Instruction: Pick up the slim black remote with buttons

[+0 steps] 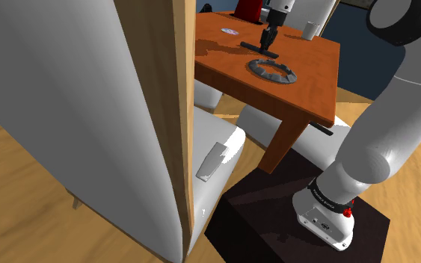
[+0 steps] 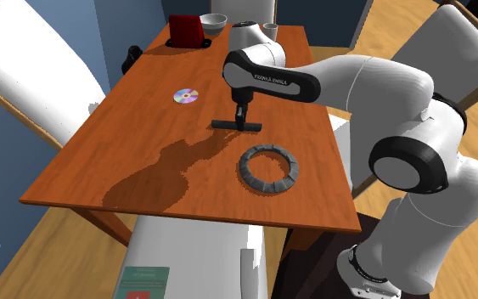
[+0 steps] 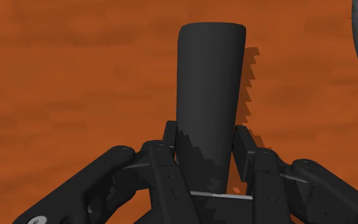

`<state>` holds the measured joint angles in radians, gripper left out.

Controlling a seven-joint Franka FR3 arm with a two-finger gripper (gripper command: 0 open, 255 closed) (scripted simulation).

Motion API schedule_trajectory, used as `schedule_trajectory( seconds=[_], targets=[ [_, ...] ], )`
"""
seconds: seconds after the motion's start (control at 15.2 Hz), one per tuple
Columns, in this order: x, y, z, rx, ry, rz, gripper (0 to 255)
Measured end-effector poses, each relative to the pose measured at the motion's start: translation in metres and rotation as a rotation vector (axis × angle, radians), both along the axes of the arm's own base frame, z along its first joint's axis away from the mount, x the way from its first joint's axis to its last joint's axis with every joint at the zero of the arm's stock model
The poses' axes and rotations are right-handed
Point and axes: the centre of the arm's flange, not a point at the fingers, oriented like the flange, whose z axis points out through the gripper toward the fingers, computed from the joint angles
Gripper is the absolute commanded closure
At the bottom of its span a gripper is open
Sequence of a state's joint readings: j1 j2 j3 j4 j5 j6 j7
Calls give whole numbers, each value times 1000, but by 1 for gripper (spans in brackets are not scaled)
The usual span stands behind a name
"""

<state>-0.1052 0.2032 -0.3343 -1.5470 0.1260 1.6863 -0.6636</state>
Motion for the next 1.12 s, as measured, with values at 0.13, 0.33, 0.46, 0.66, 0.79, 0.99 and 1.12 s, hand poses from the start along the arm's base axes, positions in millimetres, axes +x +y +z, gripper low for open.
schedule_trajectory(
  seconds=[0.13, 0.33, 0.46, 0.66, 0.79, 0.99, 1.12],
  targets=[
    [1, 0, 2, 1, 2, 1, 255],
    [1, 0, 13, 2, 3, 2, 255],
    [1, 0, 24, 2, 3, 2, 255],
    [0, 0, 41, 2, 3, 2, 255],
    [1, 0, 50, 2, 3, 2, 255],
    [0, 2, 67, 2, 3, 2, 255],
    [1, 1, 74, 2, 3, 2, 255]
  ],
)
